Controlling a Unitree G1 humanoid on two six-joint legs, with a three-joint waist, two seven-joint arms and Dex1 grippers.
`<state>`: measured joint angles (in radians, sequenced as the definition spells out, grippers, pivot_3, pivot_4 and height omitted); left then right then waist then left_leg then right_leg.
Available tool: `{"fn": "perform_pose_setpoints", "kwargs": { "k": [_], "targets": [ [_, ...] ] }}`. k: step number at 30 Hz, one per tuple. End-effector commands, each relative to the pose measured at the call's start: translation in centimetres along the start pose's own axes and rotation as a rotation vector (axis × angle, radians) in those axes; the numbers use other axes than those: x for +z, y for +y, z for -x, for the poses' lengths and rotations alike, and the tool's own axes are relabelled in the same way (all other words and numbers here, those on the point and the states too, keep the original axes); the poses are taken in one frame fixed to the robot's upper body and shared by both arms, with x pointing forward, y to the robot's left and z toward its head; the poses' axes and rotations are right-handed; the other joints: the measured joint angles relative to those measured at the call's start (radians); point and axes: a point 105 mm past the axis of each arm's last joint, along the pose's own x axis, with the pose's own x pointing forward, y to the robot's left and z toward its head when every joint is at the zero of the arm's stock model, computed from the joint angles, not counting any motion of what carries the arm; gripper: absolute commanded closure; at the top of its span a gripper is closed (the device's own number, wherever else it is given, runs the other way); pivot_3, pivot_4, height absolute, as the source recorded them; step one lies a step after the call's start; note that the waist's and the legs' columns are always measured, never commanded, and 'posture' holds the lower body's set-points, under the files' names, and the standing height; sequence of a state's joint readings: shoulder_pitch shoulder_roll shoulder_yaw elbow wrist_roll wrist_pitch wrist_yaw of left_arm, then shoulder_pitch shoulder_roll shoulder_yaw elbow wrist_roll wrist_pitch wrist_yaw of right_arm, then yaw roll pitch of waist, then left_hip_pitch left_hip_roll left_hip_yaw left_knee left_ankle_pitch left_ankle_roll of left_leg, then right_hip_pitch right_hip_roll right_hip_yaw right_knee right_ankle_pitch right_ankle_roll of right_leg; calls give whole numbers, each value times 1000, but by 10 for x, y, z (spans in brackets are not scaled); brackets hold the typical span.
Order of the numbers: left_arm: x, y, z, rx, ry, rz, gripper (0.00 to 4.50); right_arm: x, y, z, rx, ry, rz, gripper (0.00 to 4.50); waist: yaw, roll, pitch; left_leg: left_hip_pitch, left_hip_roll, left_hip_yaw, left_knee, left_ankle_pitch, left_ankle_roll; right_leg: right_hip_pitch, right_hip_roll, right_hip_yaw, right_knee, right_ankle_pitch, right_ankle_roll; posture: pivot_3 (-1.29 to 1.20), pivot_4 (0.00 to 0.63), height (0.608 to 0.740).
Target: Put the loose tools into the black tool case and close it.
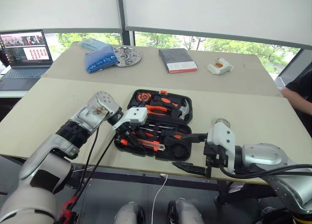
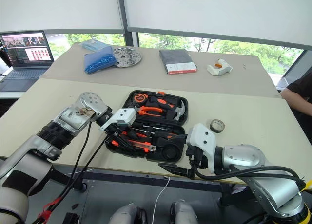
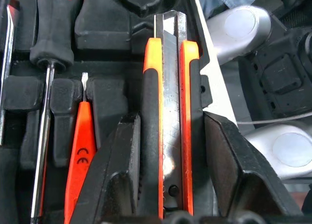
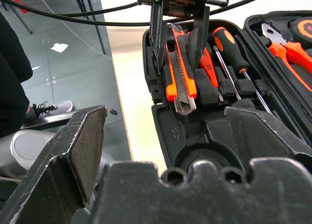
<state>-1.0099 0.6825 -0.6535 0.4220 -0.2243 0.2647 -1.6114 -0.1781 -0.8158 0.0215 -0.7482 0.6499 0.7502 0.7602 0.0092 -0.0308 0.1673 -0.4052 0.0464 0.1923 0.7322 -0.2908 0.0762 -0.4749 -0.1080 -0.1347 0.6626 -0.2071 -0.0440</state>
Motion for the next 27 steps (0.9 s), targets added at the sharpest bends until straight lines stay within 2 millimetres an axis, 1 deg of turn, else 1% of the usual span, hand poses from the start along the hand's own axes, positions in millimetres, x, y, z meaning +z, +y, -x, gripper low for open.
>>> {"fn": "perform_pose_setpoints", "kwargs": {
  "k": [1, 3, 5, 6, 8, 11, 12, 14, 16, 17, 18, 23, 24, 25, 27],
  "targets": [
    [5, 5, 5, 24, -9, -3, 1859, 7, -2, 3, -17, -28, 34, 0, 1, 0, 0, 0, 0, 0, 0, 0, 0, 0, 0, 0, 0, 0, 0, 0, 150, 718],
    [9, 4, 8, 25, -31, -7, 1139, 6, -1, 2, -16, -28, 33, 0, 2, 0, 0, 0, 0, 0, 0, 0, 0, 0, 0, 0, 0, 0, 0, 0, 150, 718],
    [19, 2, 17, 35, -87, -5, 375, 6, 0, 1, -12, -26, 31, 0, 2, 0, 0, 0, 0, 0, 0, 0, 0, 0, 0, 0, 0, 0, 0, 0, 150, 718],
    [23, 1, 22, 40, -110, -5, 120, 5, 0, 1, -11, -26, 31, 0, 2, 0, 0, 0, 0, 0, 0, 0, 0, 0, 0, 0, 0, 0, 0, 0, 150, 718],
    [27, 1, 33, 65, -140, -4, 120, 5, 1, 1, -9, -25, 30, 0, 0, 0, 0, 0, 0, -1, 0, 0, 0, 0, 0, 0, 0, 0, 0, 0, 150, 718],
    [27, 0, 40, 85, -153, -7, 120, 4, 1, 1, -8, -23, 29, 0, 0, 0, 0, 0, 0, -1, 0, 0, 0, 0, 0, 0, 0, 0, 0, 0, 150, 718],
    [23, 0, 42, 98, -145, -13, 120, 4, 1, 1, -8, -22, 29, 0, 0, 0, 0, 0, 0, -1, 0, 0, 0, 0, 0, 0, 0, 0, 0, 0, 150, 718],
    [16, 2, 45, 123, -120, -35, 626, 3, 1, 1, -6, -21, 30, 0, 1, 0, 0, 0, 0, -1, 0, 0, 0, 0, 0, 0, 0, 0, 0, 0, 150, 718],
    [9, 2, 39, 123, -100, -60, 1123, 3, 1, -1, -3, -20, 34, 0, 1, 0, 0, 0, 0, -1, 0, 0, 0, 0, 0, 0, 0, 0, 0, 0, 150, 718],
    [7, 3, 36, 119, -94, -66, 1619, 4, 0, -1, -2, -20, 36, 0, 1, 0, 0, 0, 0, -1, 0, 0, 0, 0, 0, 0, 0, 0, 0, 0, 150, 718],
    [6, 3, 34, 118, -90, -71, 1888, 4, 0, -1, -2, -21, 37, 0, 2, 0, 0, 0, 0, -1, 0, 0, 0, 0, 0, 0, 0, 0, 0, 0, 150, 718],
    [0, 7, 28, 127, -53, -97, 3746, 4, -1, -1, 1, -21, 40, 0, 2, 0, 0, -1, 0, -1, 0, 0, 0, 0, 0, -1, 0, 0, 0, 0, 150, 718],
    [-1, 7, 27, 127, -46, -97, 4008, 4, -1, -1, 1, -21, 40, 0, 2, 0, 0, -1, 0, -1, 0, 0, 1, 0, 0, -1, 0, 0, 0, 0, 150, 718],
    [-3, 7, 26, 125, -35, -100, 4461, 5, -1, -1, 1, -21, 41, 0, 2, 0, 0, -1, 0, -1, 0, 0, 1, 0, 0, -1, 0, 0, 0, 0, 150, 718],
    [-9, 7, 25, 123, 6, -105, 4461, 5, -1, 0, 0, -21, 40, 0, 1, 0, 0, -1, 0, -1, 0, 0, 1, 0, 0, -1, 0, 0, 0, 0, 150, 718]
  ]
}}
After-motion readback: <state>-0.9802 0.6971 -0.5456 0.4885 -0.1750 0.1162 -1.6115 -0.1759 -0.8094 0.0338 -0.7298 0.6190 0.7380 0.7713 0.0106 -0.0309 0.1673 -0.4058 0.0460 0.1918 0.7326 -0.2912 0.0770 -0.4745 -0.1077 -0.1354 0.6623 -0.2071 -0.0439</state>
